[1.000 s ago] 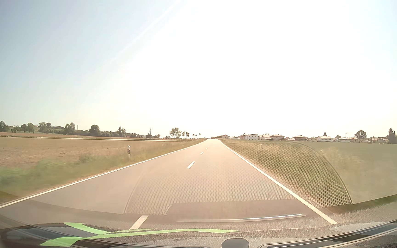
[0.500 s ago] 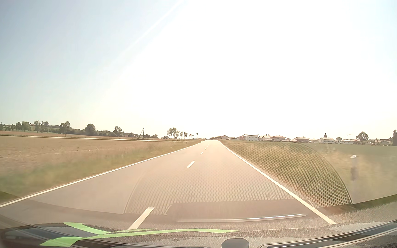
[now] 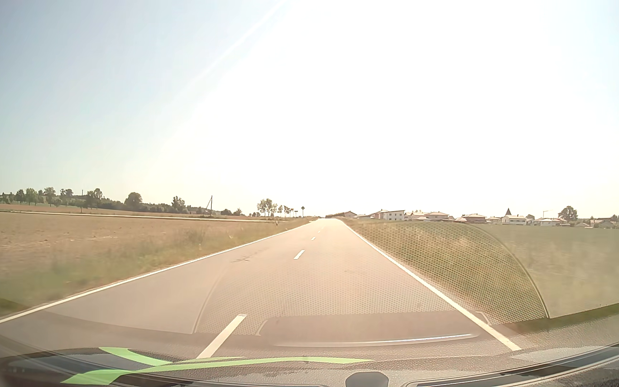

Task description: Follow the waypoints while adhering to traffic rules and regulations

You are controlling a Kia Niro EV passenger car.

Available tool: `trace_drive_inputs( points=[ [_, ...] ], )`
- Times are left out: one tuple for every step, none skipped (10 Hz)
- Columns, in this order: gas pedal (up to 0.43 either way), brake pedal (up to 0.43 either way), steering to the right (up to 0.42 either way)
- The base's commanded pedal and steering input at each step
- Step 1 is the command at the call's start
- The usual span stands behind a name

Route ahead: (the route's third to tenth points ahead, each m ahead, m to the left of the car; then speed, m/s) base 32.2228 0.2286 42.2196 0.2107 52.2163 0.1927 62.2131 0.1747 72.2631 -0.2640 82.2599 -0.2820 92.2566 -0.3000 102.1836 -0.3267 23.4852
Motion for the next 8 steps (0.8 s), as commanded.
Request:
trace_drive_inputs(
  points=[
    [0.228, 0.000, 0.001],
    [0.240, 0.000, 0.001],
    [0.240, 0.000, 0.001],
    [0.240, 0.000, 0.001],
    [0.240, 0.000, 0.001],
    [0.228, 0.000, 0.000],
    [0.220, 0.000, 0.000],
    [0.220, 0.000, 0.000]
  ],
)
